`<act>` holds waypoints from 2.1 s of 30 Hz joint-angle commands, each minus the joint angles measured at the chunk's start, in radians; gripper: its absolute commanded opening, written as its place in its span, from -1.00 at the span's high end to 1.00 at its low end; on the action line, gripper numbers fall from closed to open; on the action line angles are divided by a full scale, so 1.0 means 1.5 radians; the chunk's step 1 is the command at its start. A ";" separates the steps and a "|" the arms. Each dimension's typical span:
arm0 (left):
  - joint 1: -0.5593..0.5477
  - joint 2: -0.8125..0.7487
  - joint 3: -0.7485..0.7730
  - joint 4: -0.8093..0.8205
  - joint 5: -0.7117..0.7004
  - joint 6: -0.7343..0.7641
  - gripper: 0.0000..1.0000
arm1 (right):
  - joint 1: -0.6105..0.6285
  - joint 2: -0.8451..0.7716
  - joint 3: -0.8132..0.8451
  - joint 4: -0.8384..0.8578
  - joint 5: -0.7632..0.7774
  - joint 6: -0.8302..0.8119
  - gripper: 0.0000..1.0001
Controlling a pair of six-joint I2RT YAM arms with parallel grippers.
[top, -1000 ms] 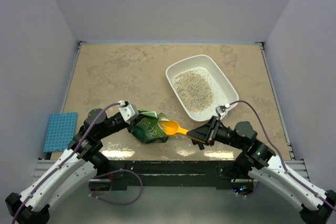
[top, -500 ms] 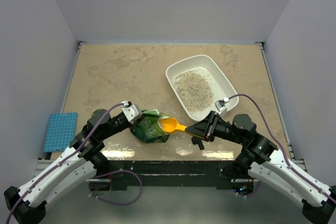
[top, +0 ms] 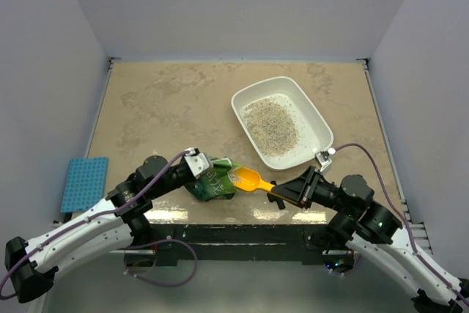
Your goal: Fill the litter box with clean litter
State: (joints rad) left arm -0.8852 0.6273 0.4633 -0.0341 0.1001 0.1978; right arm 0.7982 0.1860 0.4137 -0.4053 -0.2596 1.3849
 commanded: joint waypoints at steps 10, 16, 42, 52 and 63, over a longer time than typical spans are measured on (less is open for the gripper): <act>-0.013 -0.019 0.060 -0.005 0.002 -0.016 1.00 | 0.003 -0.122 -0.042 -0.077 0.016 0.031 1.00; -0.012 -0.047 0.097 -0.019 0.001 -0.025 1.00 | 0.004 -0.121 -0.049 -0.094 0.016 0.020 1.00; -0.013 -0.052 0.125 -0.068 -0.023 -0.013 1.00 | 0.004 -0.093 0.039 -0.143 0.033 -0.001 1.00; -0.013 -0.032 0.152 -0.094 -0.210 -0.023 1.00 | 0.003 -0.133 0.119 -0.218 0.079 0.010 1.00; -0.013 -0.053 0.164 -0.129 -0.241 -0.032 1.00 | 0.003 -0.125 0.180 -0.187 0.200 0.043 1.00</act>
State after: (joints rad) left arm -0.9047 0.5716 0.6529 -0.2352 -0.1917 0.1665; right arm 0.7998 0.0109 0.6281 -0.7475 -0.0723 1.4105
